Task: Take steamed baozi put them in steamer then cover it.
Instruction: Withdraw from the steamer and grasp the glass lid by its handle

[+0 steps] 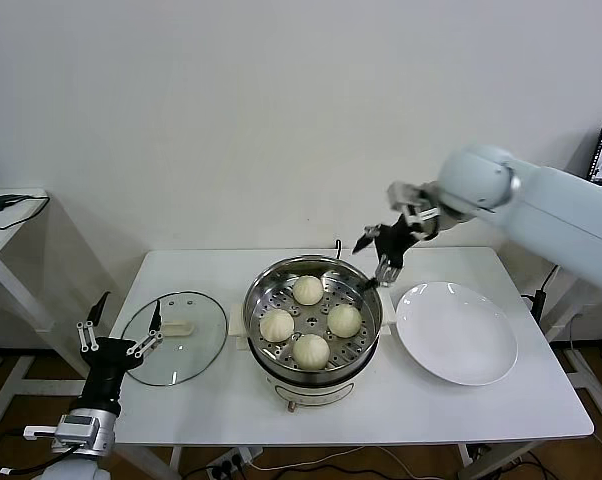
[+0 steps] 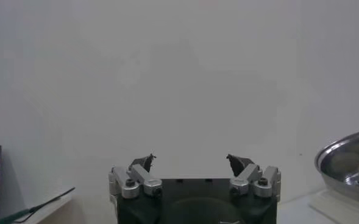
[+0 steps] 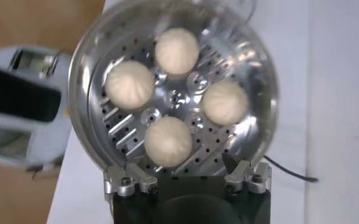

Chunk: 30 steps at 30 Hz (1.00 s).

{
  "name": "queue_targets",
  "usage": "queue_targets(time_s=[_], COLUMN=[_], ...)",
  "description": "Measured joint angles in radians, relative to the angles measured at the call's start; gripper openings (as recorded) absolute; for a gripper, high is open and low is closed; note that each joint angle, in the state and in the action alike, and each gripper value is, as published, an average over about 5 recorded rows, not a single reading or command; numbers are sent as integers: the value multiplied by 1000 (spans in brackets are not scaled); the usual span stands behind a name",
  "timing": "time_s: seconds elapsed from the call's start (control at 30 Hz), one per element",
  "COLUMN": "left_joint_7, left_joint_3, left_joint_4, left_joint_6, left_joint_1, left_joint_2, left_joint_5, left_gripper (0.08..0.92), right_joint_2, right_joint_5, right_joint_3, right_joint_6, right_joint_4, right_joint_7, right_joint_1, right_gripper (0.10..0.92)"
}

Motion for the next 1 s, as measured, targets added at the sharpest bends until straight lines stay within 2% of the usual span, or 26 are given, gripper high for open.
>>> queue_targets(time_s=[0.23,0.43,0.7,1.0], left_joint_7=[-8,-11,-16,-23], left_joint_3=[13,26,42,57], left_joint_4=[9,27,63,111], left_joint_6=[9,1,-19,-57], left_joint_1=[-15,-28,-45,-39], left_joint_2=[2,4,7,20], left_joint_5=[12,11,20,47], left_gripper=[823,823,823,823], right_joint_2=[-102,-89,73,315], right_joint_5=[129,184,140,6], right_joint_3=[428,827,1273,1467], right_joint_6=[101,217,370,541], right_joint_4=[81,172,310,438], right_joint_7=[300,558,801,957], right_joint_1=[-371,-771,-1280,-1722], right_gripper=[823,823,823,823])
